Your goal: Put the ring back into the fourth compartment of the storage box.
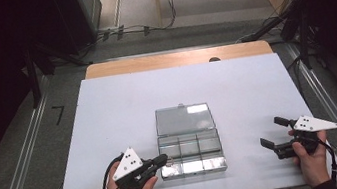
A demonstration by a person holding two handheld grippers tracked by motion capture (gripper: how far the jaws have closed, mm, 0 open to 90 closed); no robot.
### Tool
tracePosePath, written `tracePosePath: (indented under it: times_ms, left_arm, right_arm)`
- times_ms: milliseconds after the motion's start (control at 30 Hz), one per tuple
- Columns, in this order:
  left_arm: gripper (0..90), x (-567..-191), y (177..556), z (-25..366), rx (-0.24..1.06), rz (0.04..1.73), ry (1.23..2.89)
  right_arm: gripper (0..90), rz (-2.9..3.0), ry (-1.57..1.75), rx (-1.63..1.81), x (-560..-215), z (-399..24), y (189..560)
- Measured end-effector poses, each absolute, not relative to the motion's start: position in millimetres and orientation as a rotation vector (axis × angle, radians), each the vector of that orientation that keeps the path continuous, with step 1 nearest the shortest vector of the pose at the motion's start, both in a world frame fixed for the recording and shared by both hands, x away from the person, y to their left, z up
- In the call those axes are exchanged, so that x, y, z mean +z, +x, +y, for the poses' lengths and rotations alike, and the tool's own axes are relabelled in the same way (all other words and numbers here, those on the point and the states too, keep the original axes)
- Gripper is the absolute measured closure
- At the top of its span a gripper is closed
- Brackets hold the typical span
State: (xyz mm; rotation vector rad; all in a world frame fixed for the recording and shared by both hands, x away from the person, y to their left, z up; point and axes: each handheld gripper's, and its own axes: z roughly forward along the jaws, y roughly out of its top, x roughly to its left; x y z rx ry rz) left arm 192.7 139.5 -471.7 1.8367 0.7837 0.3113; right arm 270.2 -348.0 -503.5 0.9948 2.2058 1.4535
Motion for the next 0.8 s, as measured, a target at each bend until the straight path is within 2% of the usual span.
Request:
tracePosePath:
  times_ms: [500,600,800]
  left_arm:
    - [88.0,-487.1,199.3,129.3,0.266,0.795,1.898]
    - [87.2,-488.6,200.9,130.1,0.221,0.794,1.896]
    - [77.2,-488.8,202.3,132.0,0.200,0.806,1.885]
  right_arm:
    - [0.0,2.206,0.995,1.452,-503.6,-348.1,270.4]
    - [0.0,2.206,0.995,1.453,-503.6,-348.1,270.3]
    - [0.0,2.205,0.996,1.454,-503.6,-348.1,270.3]
